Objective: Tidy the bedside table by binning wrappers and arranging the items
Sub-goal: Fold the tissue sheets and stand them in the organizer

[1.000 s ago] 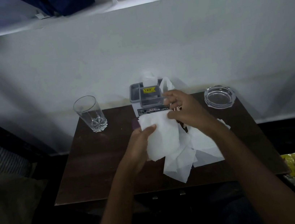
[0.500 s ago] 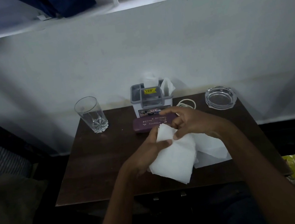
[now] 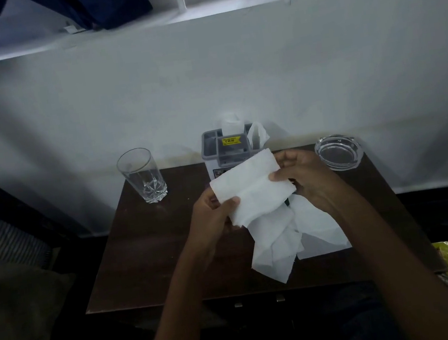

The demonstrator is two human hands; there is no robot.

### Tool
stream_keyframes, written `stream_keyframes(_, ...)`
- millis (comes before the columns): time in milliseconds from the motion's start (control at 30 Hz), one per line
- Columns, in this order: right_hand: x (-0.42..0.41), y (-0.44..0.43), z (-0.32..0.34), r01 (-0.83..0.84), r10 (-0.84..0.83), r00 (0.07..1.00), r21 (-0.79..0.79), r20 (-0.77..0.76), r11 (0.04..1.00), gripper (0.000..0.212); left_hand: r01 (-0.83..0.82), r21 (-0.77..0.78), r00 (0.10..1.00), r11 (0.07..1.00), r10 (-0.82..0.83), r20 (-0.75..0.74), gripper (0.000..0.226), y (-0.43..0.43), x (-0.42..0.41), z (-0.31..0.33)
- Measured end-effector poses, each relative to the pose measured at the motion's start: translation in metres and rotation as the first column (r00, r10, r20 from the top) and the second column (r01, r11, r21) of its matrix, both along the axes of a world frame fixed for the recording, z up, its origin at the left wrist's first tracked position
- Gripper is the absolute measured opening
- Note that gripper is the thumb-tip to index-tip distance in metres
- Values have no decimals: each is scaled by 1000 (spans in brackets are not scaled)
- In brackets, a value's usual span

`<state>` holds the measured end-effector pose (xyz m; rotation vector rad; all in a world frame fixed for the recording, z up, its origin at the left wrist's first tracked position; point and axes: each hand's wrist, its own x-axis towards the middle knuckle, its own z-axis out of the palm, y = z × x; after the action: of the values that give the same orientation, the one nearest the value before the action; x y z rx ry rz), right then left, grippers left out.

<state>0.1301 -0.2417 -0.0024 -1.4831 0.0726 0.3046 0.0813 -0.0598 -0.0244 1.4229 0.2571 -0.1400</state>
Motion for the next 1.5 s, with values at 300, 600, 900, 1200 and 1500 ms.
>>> stream_keyframes(300,1,1,-2,24,-23,998,-20,56,999,35,-65,-192,994,979,47,-99,25,-1,1,10)
stream_keyframes(600,5,5,-3,108,-104,992,47,-69,993,12,-155,66,988,986,157,-12,21,-4,2,-2)
stream_keyframes(900,-2,13,-3,79,-87,996,-241,-26,967,11,-316,94,945,944,305,118,26,2,4,-3)
stream_keyframes(1200,29,40,41,325,-326,945,21,42,945,16,-533,-126,845,837,535,-22,17,19,5,-1)
stream_keyframes(1500,100,83,35,465,-420,885,-384,200,798,18,-474,-153,880,867,462,-110,14,21,3,6)
